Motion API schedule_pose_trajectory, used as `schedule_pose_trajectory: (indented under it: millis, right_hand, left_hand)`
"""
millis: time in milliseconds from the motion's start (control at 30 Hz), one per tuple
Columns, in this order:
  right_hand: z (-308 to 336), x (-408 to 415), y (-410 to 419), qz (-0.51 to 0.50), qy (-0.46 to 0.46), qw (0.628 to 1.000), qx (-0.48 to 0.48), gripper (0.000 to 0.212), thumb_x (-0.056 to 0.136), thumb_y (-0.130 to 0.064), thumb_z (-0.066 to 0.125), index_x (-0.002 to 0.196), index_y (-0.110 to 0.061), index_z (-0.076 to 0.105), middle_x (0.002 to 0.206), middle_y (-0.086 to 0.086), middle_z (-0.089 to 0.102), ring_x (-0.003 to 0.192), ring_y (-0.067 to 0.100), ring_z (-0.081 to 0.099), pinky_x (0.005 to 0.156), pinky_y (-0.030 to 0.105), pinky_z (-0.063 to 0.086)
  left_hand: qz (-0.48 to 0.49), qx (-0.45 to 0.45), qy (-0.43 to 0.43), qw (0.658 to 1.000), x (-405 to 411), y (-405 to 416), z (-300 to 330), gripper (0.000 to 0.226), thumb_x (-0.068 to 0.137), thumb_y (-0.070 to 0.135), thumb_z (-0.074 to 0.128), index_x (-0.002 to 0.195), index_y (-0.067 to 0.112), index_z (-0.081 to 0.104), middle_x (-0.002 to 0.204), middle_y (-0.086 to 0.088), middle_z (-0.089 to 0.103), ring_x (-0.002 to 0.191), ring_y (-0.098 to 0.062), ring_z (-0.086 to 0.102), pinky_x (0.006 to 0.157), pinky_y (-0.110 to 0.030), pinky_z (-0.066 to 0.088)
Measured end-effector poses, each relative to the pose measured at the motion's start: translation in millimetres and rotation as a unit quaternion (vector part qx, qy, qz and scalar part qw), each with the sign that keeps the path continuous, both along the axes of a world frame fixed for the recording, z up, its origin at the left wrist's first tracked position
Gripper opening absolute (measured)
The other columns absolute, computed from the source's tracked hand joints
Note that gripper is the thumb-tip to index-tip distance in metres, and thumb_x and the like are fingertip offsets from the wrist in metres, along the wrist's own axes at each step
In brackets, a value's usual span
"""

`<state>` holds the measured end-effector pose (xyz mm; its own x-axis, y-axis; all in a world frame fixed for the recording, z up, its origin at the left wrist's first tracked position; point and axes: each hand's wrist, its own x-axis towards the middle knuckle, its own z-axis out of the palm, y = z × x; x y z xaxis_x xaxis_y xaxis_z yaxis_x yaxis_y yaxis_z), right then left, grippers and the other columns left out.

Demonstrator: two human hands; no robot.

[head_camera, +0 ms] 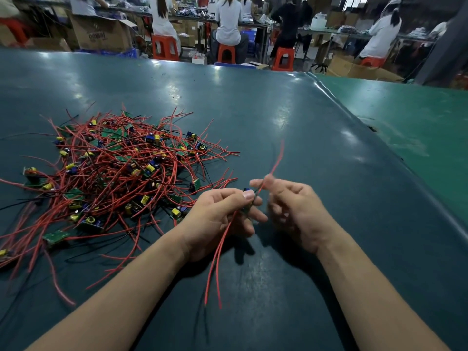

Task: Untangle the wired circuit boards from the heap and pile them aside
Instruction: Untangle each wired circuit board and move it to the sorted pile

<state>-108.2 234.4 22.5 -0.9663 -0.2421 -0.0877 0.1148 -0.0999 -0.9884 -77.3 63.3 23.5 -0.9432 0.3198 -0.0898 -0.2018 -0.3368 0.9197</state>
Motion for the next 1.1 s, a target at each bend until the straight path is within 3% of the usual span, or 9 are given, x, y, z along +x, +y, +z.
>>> schedule_pose_trajectory:
  millis: [133,300,433,533,633,733,800,933,1100]
  right_hand:
    - [-0.2,3.5,-4.2,0.011,0.021,1.0,-0.008,0.022,0.081,-0.035,0.067,0.081,-0.016,0.078,0.043,-0.004,0.042,0.035,0.007,0.028,0.036,0.014,0.021]
    - [5.0,-9.6,12.2,-0.178,0.025,0.978,-0.105,0.023,0.097,-0.014,0.057,0.079,-0.007,0.07,0.046,-0.005,0.043,0.034,0.004,0.027,0.033,0.013,0.02]
    - [1.1,-14.8,15.8,-0.246,0.037,0.958,-0.141,0.024,0.099,-0.019,0.055,0.083,-0.005,0.066,0.048,-0.004,0.048,0.034,0.006,0.032,0.033,0.015,0.022]
    - [1.1,-15.9,16.5,-0.279,0.039,0.952,-0.119,0.029,0.103,-0.028,0.048,0.086,-0.01,0.064,0.056,0.0,0.06,0.036,0.01,0.043,0.034,0.016,0.029]
    - [-2.0,-6.2,7.5,-0.214,0.095,0.972,-0.009,0.01,0.097,-0.015,0.058,0.093,-0.018,0.067,0.065,-0.001,0.063,0.043,0.01,0.051,0.036,0.018,0.037]
    - [-8.9,7.5,-13.8,-0.057,0.147,0.987,0.037,0.022,0.088,-0.004,0.068,0.1,-0.022,0.07,0.068,-0.001,0.066,0.045,0.01,0.052,0.038,0.02,0.043]
    - [-7.9,12.6,-21.9,0.006,0.142,0.989,0.03,0.028,0.081,-0.01,0.075,0.104,-0.026,0.074,0.072,-0.001,0.066,0.048,0.011,0.054,0.04,0.021,0.045]
    - [-3.5,15.2,-21.1,0.004,0.149,0.989,-0.015,0.03,0.074,-0.023,0.075,0.103,-0.032,0.077,0.078,0.0,0.071,0.054,0.013,0.057,0.047,0.022,0.048]
    - [-1.8,13.8,-28.5,-0.082,0.126,0.986,-0.078,0.016,0.076,-0.023,0.07,0.082,-0.011,0.077,0.069,0.007,0.069,0.044,0.016,0.051,0.038,0.02,0.039]
  left_hand:
    - [-0.014,-0.024,0.014,1.0,1.0,1.3,1.4,0.021,0.08,0.022,0.062,0.081,0.001,0.065,0.071,-0.017,0.07,0.047,-0.016,0.059,0.049,-0.019,0.048]
    - [-0.064,-0.047,0.032,0.996,3.0,-2.9,2.6,0.015,0.083,0.014,0.065,0.07,0.009,0.07,0.067,-0.019,0.068,0.046,-0.018,0.057,0.047,-0.019,0.047]
    - [-0.072,-0.031,0.019,0.997,2.2,-5.2,2.2,0.02,0.08,0.021,0.059,0.072,0.009,0.073,0.067,-0.016,0.068,0.049,-0.018,0.058,0.05,-0.021,0.049]
    - [-0.019,0.022,0.018,0.999,-1.0,-5.2,0.6,0.021,0.078,0.024,0.061,0.079,0.011,0.078,0.076,-0.006,0.071,0.062,-0.013,0.059,0.061,-0.023,0.049]
    - [0.06,0.061,0.025,0.996,-6.0,-8.0,-0.2,0.02,0.079,0.026,0.071,0.092,0.014,0.079,0.07,0.006,0.056,0.062,-0.008,0.04,0.063,-0.023,0.038]
    - [0.091,0.131,0.01,0.987,-8.6,-8.4,0.4,0.031,0.081,0.029,0.063,0.103,0.011,0.073,0.063,0.007,0.047,0.054,-0.007,0.034,0.054,-0.02,0.034]
    - [0.103,0.145,0.016,0.984,-9.2,-6.8,1.3,0.029,0.08,0.028,0.064,0.102,0.011,0.071,0.065,0.004,0.051,0.055,-0.008,0.041,0.056,-0.02,0.035]
    - [0.131,0.096,0.069,0.984,-9.5,-4.3,-1.4,0.011,0.075,0.018,0.069,0.086,0.015,0.071,0.076,-0.004,0.07,0.054,-0.009,0.055,0.056,-0.021,0.045]
    - [0.173,-0.033,0.16,0.971,-9.6,0.2,-6.8,0.006,0.074,0.025,0.078,0.071,0.021,0.075,0.075,-0.02,0.058,0.053,-0.015,0.048,0.058,-0.026,0.04]
